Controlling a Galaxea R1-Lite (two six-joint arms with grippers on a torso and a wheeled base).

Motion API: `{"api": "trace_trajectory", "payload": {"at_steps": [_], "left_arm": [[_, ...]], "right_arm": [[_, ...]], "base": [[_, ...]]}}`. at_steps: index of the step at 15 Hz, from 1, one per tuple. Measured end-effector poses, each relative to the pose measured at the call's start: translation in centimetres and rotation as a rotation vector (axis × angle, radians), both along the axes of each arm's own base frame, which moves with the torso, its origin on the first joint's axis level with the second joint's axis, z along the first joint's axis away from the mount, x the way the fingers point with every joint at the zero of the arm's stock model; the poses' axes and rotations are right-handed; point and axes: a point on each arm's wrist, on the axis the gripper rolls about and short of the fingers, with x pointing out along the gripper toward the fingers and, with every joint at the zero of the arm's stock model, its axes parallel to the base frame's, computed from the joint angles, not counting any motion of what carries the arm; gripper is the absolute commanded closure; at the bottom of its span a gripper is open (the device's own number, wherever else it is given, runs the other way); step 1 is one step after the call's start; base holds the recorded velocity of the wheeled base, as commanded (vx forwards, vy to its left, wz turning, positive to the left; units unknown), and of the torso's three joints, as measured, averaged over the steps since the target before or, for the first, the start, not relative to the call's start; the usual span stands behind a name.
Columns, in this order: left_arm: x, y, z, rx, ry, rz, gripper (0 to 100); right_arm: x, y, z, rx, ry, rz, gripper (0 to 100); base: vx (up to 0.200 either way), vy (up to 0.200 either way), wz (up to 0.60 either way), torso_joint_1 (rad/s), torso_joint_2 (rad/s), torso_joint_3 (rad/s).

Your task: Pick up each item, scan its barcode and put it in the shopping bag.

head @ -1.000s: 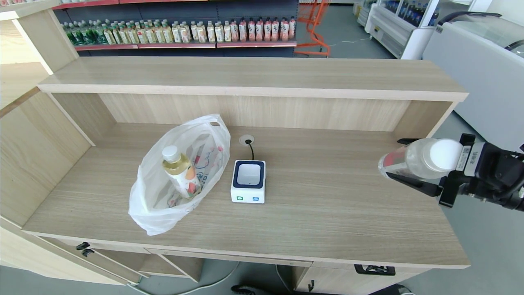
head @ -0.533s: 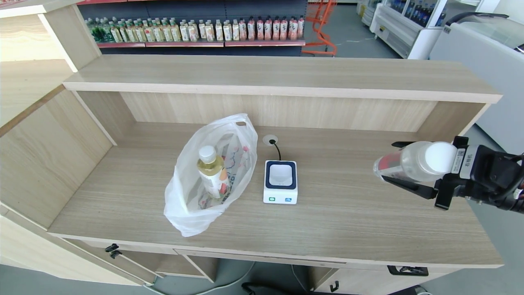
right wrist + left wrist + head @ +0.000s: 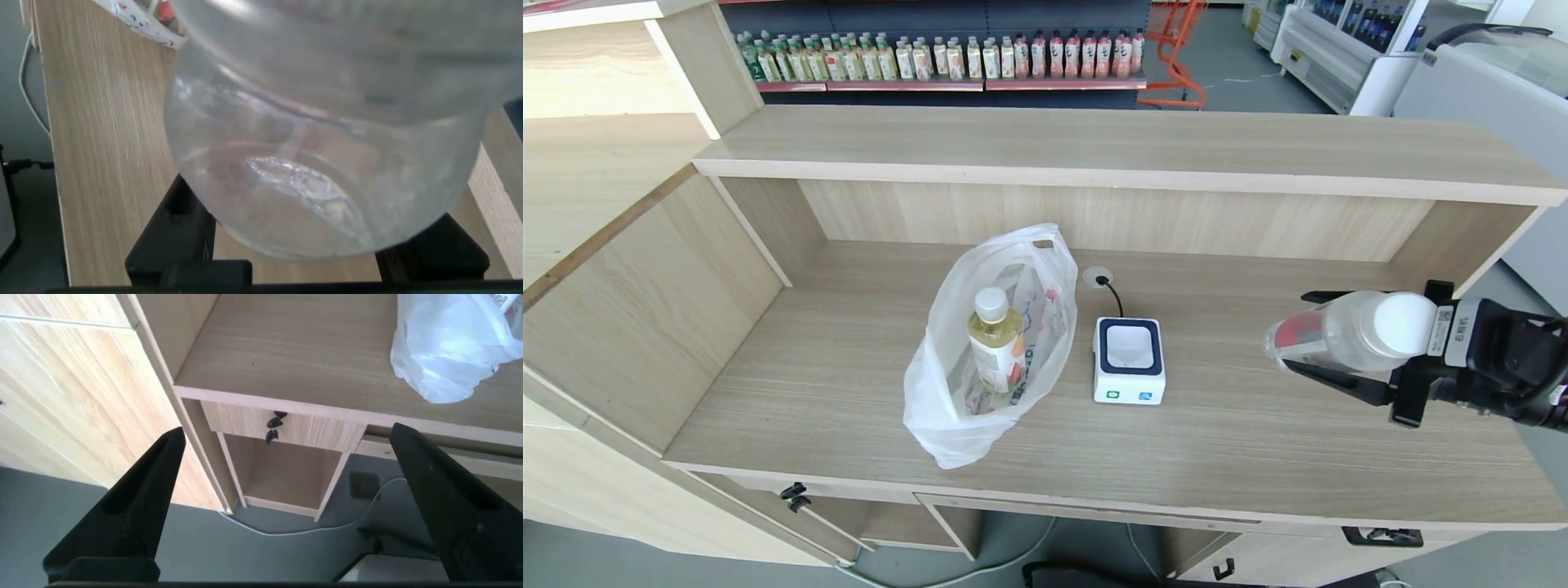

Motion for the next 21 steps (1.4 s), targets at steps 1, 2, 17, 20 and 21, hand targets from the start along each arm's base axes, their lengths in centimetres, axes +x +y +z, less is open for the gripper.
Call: {"api": "trace_trajectory", "payload": {"at_steps": [1, 2, 17, 20, 21], "left_arm": [[0.0, 0.0, 0.0, 0.001, 0.000, 0.001, 0], [0.0, 0.0, 0.0, 0.000, 0.000, -0.001, 0], [0.0, 0.0, 0.0, -0.001, 0.000, 0.000, 0], [0.0, 0.0, 0.0, -0.001, 0.000, 0.001, 0], [0.0, 0.0, 0.0, -0.001, 0.000, 0.000, 0]], "right_arm": [[0.1, 0.1, -0.2, 0.002, 0.012, 0.024, 100], [0.3, 0.2, -0.4, 0.003, 0.016, 0.036, 100], [8.3, 5.7, -3.2, -0.026, 0.035, 0.315, 100], [9.4, 6.3, -4.7, -0.054, 0.016, 0.370, 100], [9.7, 6.4, -5.2, -0.065, 0.014, 0.377, 100]], "base": [[0.200, 0.000, 0.00, -0.017, 0.00, 0.007], [0.200, 0.000, 0.00, -0.012, -0.02, 0.012], [0.013, 0.000, 0.00, 0.000, 0.00, 0.000], [0.000, 0.000, 0.00, 0.000, 0.00, 0.000], [0.000, 0.000, 0.00, 0.000, 0.00, 0.000]]}}
